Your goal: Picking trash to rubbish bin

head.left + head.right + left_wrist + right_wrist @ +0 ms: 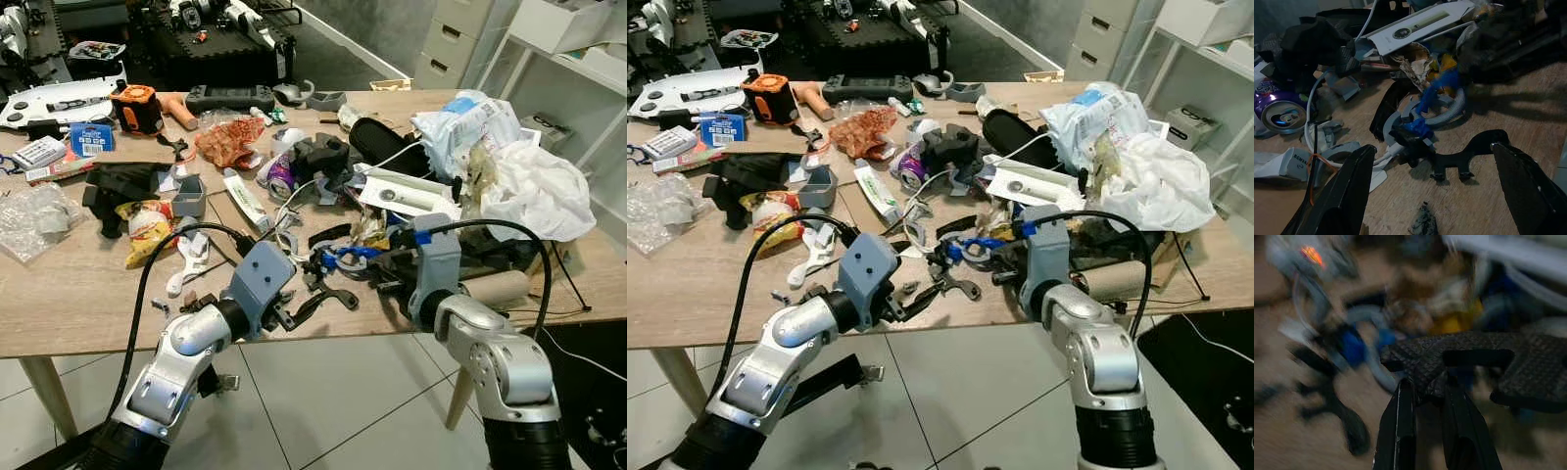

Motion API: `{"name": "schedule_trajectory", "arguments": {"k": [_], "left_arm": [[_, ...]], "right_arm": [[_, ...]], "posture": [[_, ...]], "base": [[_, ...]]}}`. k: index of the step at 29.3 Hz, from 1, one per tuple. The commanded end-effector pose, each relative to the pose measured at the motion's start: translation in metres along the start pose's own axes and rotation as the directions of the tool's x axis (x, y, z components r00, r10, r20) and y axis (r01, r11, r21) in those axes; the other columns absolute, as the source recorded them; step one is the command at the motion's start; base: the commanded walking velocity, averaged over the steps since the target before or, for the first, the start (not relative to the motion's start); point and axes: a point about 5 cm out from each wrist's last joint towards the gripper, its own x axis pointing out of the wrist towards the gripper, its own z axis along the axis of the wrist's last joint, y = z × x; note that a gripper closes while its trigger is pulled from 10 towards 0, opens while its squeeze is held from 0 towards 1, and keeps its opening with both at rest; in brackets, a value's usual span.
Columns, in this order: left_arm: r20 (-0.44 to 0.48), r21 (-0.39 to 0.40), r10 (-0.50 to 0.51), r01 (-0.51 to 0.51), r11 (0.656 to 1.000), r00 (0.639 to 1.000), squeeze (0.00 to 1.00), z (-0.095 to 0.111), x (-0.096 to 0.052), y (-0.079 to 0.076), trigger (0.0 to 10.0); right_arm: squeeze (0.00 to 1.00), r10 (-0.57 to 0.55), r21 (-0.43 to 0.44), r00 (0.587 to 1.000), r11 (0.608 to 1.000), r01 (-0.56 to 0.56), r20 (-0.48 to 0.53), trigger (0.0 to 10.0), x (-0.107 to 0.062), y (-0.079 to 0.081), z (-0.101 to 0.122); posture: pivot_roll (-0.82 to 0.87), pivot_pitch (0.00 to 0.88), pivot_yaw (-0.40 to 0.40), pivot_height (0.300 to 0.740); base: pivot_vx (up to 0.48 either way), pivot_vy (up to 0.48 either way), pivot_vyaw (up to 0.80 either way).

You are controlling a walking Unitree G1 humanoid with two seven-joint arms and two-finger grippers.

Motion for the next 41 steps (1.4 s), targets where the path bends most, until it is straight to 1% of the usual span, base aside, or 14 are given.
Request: {"name": "schedule_trajectory", "arguments": {"k": [1, 4, 15, 17, 18, 21, 26, 31, 32, 35, 36, 38, 39, 41], "left_arm": [[0.0, -0.005, -0.016, 0.016, 1.0, 1.0, 0.0, -0.002, 0.0, -0.003, 10.0], [0.004, -0.009, -0.027, 0.027, 1.0, 1.0, 0.0, -0.001, -0.002, -0.003, 10.0], [0.013, -0.014, -0.022, 0.022, 1.0, 1.0, 0.0, 0.0, -0.001, -0.003, 10.0], [0.016, -0.009, -0.003, 0.003, 1.0, 1.0, 0.0, 0.0, -0.001, -0.001, 10.0], [0.016, -0.009, -0.003, 0.003, 1.0, 1.0, 0.0, 0.0, -0.001, -0.001, 10.0], [0.023, -0.013, -0.004, 0.005, 1.0, 1.0, 0.0, 0.002, 0.0, -0.001, 10.0], [0.03, -0.009, -0.003, 0.003, 1.0, 1.0, 0.0, 0.003, 0.002, -0.003, 10.0], [-0.017, 0.076, 0.186, -0.184, 0.98, 0.982, 0.0, 0.0, 0.007, 0.014, 10.0], [0.003, 0.057, 0.277, -0.277, 0.959, 0.961, 0.0, 0.005, 0.009, 0.023, 10.0], [0.03, -0.025, 0.36, -0.36, 0.933, 0.932, 0.0, 0.011, 0.01, 0.032, 10.0], [0.063, -0.139, 0.443, -0.432, 0.891, 0.894, 0.0, 0.019, 0.01, 0.039, 10.0], [0.063, -0.139, 0.443, -0.432, 0.891, 0.894, 0.0, 0.019, 0.01, 0.039, 10.0], [0.085, -0.218, 0.5, -0.473, 0.853, 0.862, 0.0, 0.025, 0.009, 0.044, 10.0], [0.11, -0.279, 0.547, -0.503, 0.818, 0.83, 0.0, 0.03, 0.008, 0.046, 10.0]], "right_arm": [[0.0, 0.124, 0.007, 0.977, 0.992, -0.127, 0.172, 0.0, -0.005, 0.02, 0.034], [0.0, 0.192, 0.022, 0.938, 0.978, -0.207, 0.288, 0.0, -0.009, 0.035, 0.059], [0.0, 0.301, 0.028, 0.819, 0.933, -0.36, 0.488, 0.2, -0.014, 0.071, 0.096], [0.0, 0.311, -0.007, 0.755, 0.926, -0.376, 0.577, 0.1, -0.021, 0.075, 0.11], [0.0, 0.311, -0.007, 0.755, 0.926, -0.376, 0.577, 0.1, -0.021, 0.075, 0.11], [0.0, 0.296, -0.065, 0.683, 0.937, -0.344, 0.668, 0.0, -0.03, 0.072, 0.124], [0.0, 0.298, -0.099, 0.661, 0.942, -0.321, 0.689, 0.0, -0.032, 0.07, 0.126], [0.0, 0.28, -0.145, 0.655, 0.957, -0.253, 0.702, 0.0, -0.033, 0.067, 0.127], [0.0, 0.232, -0.149, 0.664, 0.972, -0.18, 0.711, 10.0, -0.032, 0.062, 0.127], [0.0, 0.176, -0.133, 0.665, 0.984, -0.115, 0.726, 10.0, -0.032, 0.054, 0.128], [0.0, 0.126, -0.12, 0.666, 0.991, -0.054, 0.736, 10.0, -0.032, 0.046, 0.129], [0.0, 0.126, -0.12, 0.666, 0.991, -0.054, 0.736, 10.0, -0.032, 0.046, 0.129], [0.0, 0.095, -0.12, 0.657, 0.993, -0.007, 0.748, 10.0, -0.033, 0.04, 0.13], [0.0, 0.066, -0.126, 0.643, 0.991, 0.047, 0.763, 10.0, -0.036, 0.032, 0.13]], "posture": [[-0.03, 0.155, 0.018, 0.74], [-0.03, 0.155, 0.018, 0.74], [-0.03, 0.156, 0.009, 0.74], [-0.03, 0.156, 0.009, 0.74], [-0.03, 0.156, 0.009, 0.74], [-0.03, 0.153, 0.007, 0.74], [-0.03, 0.153, 0.007, 0.74], [-0.03, 0.155, 0.006, 0.74], [-0.03, 0.154, 0.001, 0.74], [-0.03, 0.15, 0.001, 0.74], [-0.03, 0.15, 0.001, 0.74], [-0.03, 0.15, 0.001, 0.74], [-0.03, 0.15, 0.001, 0.74], [-0.03, 0.151, -0.003, 0.74]], "base": [[0.0, 0.0, 0.0], [0.0, 0.0, 0.0], [0.0, 0.0, 0.0], [0.0, 0.0, 0.0], [0.0, 0.0, 0.0], [0.0, 0.0, 0.0], [0.0, 0.0, 0.0], [0.0, 0.0, 0.0], [0.0, 0.0, 0.0], [0.0, 0.0, 0.0], [0.0, 0.0, 0.0], [0.0, 0.0, 0.0], [0.0, 0.0, 0.0], [0.0, 0.0, 0.0]]}}
